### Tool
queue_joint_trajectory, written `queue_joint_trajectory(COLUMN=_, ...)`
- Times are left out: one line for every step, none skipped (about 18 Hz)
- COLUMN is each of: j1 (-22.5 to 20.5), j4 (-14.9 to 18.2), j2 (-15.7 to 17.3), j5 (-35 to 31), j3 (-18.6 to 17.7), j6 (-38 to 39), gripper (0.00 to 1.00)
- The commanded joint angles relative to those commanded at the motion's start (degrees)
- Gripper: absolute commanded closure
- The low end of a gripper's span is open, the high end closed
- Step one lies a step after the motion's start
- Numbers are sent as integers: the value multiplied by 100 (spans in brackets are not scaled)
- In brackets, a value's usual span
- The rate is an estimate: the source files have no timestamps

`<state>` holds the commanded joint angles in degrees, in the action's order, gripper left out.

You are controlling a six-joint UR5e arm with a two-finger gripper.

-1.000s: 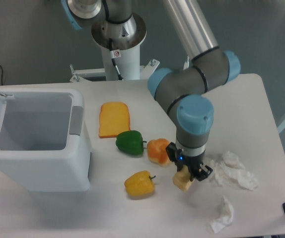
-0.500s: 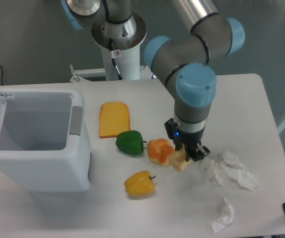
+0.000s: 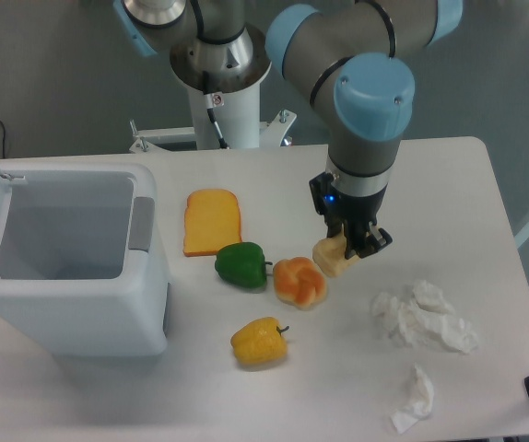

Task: Pick up the square bread
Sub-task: 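Lift the gripped bread roll up off the table, then hold the bread roll raised above the table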

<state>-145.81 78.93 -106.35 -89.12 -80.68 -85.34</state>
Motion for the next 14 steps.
queue_joint_trajectory(j1=0, j4=9, j2=0, j5=9, j3=0, j6=-9, gripper=55)
queue_joint_trajectory(j1=-9, j4=9, j2=0, j5=9, j3=0, j6=-78, gripper=55)
queue_joint_trajectory(j1=-9, j4=-9, j2=9, j5=17, j3=0, j6=-114, gripper=55)
queue_joint_trajectory(j1=-17, j4=-9, j2=9, j5=18, j3=0, j6=-114, gripper=55)
queue_joint_trajectory(j1=-17, j4=-9, j2=9, j5=18, j3=0, j6=-114, gripper=55)
queue_joint_trajectory(j1=-17, j4=-9, j2=9, j5=9, j3=0, j6=-114, gripper=55)
queue_joint_trajectory(j1=-17, j4=-9, j2=9, j5=9, j3=-9, j6=-114, gripper=55)
queue_joint_trajectory(j1=-26, j4=-9, j2=9, j5=17, j3=0, j6=-114, gripper=55)
queue_joint_trajectory(j1=-44, j4=-17, j2=9, j5=26, j3=9, j6=-114, gripper=55)
queue_joint_trajectory(j1=-44, j4=-18, j2=9, j5=52, j3=9, j6=-114, gripper=55)
queue_joint_trajectory(j1=-53, j4=-26, j2=9, j5=88, j3=9, j6=-114, gripper=54)
queue_joint_trajectory(j1=-53, j4=-26, j2=9, j5=105, j3=9, j6=-114, gripper=50)
queue_joint_trajectory(j1=-53, j4=-26, j2=9, j5=105, j3=9, j6=-114, gripper=50)
queue_joint_trajectory(j1=-53, j4=-26, j2=9, j5=105, j3=-9, j6=-114, gripper=50)
